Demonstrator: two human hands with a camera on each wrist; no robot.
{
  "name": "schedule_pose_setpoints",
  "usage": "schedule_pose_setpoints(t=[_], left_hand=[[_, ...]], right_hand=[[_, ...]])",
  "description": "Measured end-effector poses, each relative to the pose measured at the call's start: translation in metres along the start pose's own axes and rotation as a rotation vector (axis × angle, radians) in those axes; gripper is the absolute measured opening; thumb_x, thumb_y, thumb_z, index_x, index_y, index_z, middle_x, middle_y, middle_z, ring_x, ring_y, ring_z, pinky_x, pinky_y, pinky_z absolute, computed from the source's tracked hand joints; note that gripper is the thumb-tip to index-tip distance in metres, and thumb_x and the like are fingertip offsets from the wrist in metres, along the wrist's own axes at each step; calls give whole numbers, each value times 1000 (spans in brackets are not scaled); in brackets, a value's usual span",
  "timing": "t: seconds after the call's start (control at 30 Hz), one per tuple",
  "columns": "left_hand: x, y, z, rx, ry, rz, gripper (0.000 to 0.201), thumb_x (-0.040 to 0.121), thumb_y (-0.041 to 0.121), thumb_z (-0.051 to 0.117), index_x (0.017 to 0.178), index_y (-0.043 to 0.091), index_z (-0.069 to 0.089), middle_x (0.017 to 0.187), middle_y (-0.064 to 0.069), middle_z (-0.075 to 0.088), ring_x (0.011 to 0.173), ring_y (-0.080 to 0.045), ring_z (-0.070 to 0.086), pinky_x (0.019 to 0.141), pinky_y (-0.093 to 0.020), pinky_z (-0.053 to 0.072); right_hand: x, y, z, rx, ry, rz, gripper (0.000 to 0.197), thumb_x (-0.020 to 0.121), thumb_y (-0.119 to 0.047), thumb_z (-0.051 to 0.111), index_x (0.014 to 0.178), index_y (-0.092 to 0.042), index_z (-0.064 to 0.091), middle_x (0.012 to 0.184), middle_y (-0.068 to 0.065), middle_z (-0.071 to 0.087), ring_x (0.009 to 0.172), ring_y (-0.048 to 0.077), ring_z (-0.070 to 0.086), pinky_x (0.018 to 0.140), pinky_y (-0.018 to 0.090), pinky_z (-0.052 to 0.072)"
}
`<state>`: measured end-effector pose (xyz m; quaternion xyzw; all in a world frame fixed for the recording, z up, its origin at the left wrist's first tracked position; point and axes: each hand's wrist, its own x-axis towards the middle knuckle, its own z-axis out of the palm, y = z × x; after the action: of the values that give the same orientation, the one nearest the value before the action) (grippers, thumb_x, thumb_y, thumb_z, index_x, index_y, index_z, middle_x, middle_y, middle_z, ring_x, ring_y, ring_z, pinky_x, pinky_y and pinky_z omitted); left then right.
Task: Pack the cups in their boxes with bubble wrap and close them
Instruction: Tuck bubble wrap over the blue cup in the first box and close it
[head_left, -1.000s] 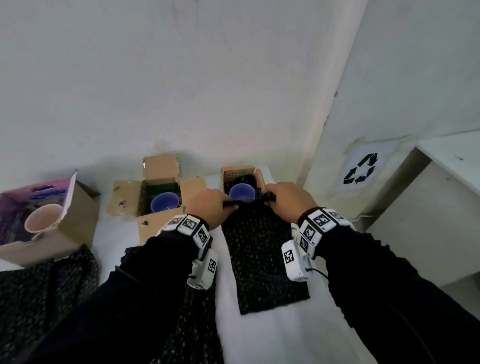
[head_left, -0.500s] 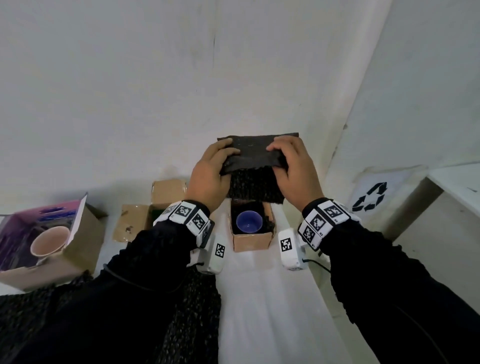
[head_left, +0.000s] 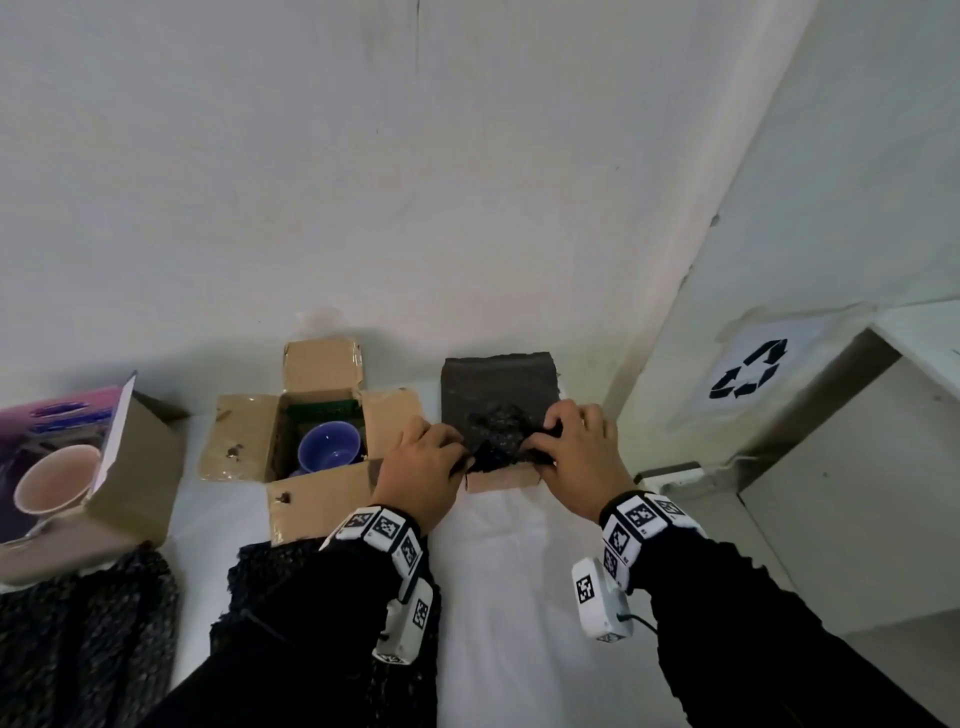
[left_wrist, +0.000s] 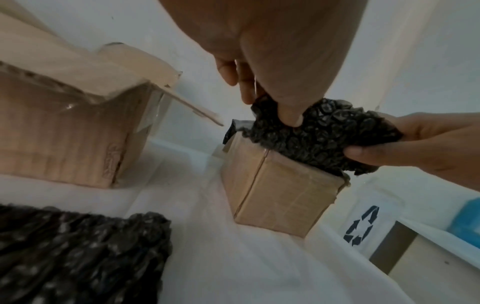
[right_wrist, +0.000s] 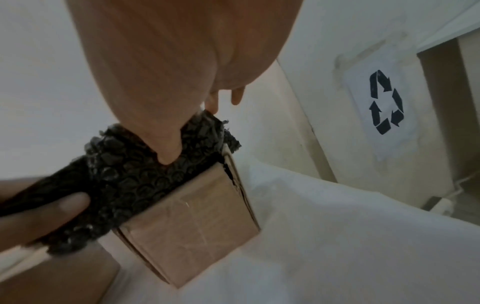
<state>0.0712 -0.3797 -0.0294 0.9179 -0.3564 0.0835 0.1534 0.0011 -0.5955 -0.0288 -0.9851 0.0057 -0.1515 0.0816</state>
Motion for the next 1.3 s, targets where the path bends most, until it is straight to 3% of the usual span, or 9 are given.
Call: schedule_pose_setpoints(t=[0.2, 0.37, 0.5, 0.6, 0.73, 0.8, 0.93, 1.03, 1.3], left_hand=[[13, 4, 8, 107, -110, 158, 36, 82, 22, 64, 118, 22, 60, 99, 2, 67, 91, -23, 57, 82, -36, 45], [30, 11, 9, 224, -254, 106, 33, 85, 15, 49, 117, 25, 51, 99, 3, 67, 100, -22, 55, 95, -34, 31], [38, 13, 15, 252, -257, 66, 22, 86, 17, 51, 104, 26, 59, 106, 2, 56, 103, -23, 48, 86, -35, 32], [40, 10, 18, 174, -130, 95, 22, 76, 12, 64, 95, 23, 58, 91, 1, 55, 85, -23, 52, 70, -32, 37], [35, 1, 20, 74, -109, 206, 33, 71, 4, 64, 100, 18, 59, 82, 0, 58, 69, -24, 57, 59, -34, 46], [31, -2, 23, 104, -120, 299, 24, 75, 8, 58, 98, 15, 61, 85, -3, 59, 68, -26, 58, 57, -35, 47], [22, -9, 28, 235, -111, 376, 27, 87, 38, 48, 85, 18, 66, 88, -1, 62, 85, -26, 57, 77, -39, 42], [21, -13, 27, 326, -79, 333, 10, 77, 31, 68, 82, 23, 68, 92, 1, 61, 92, -26, 52, 84, -39, 34], [26, 1, 18, 271, -231, 149, 24, 70, 26, 77, 91, 29, 64, 85, 14, 68, 98, -20, 50, 87, -38, 26]], right_hand=[[9, -1, 13, -174, -81, -135, 11, 76, -24, 62, 86, -30, 61, 81, -13, 62, 96, 21, 47, 80, 40, 24], [19, 0, 11, -212, -207, -272, 38, 69, -52, 53, 88, -19, 56, 69, -1, 58, 88, 24, 50, 78, 40, 24], [25, 2, 16, -267, -253, -323, 30, 71, -45, 56, 85, -18, 59, 73, -1, 62, 90, 26, 50, 75, 39, 27], [22, 5, 18, -309, -132, -310, 16, 76, -34, 57, 82, -20, 63, 90, 0, 59, 92, 28, 46, 74, 39, 30], [14, 12, 23, -152, -61, -336, 33, 72, -15, 69, 101, -18, 55, 80, -2, 58, 77, 25, 53, 63, 35, 37], [15, 14, 22, -121, -70, -342, 31, 72, -14, 69, 98, -18, 54, 72, -3, 59, 70, 24, 55, 62, 35, 39], [16, 18, 20, -147, -92, -369, 15, 76, -30, 60, 88, -20, 59, 72, -4, 63, 76, 23, 56, 68, 35, 39], [16, 18, 20, -172, -65, -364, 18, 77, -37, 59, 87, -22, 61, 87, -4, 59, 88, 23, 52, 73, 36, 37], [11, 10, 23, -267, -95, -278, 40, 62, -15, 76, 92, -24, 52, 63, -9, 57, 87, 20, 54, 94, 45, 25]])
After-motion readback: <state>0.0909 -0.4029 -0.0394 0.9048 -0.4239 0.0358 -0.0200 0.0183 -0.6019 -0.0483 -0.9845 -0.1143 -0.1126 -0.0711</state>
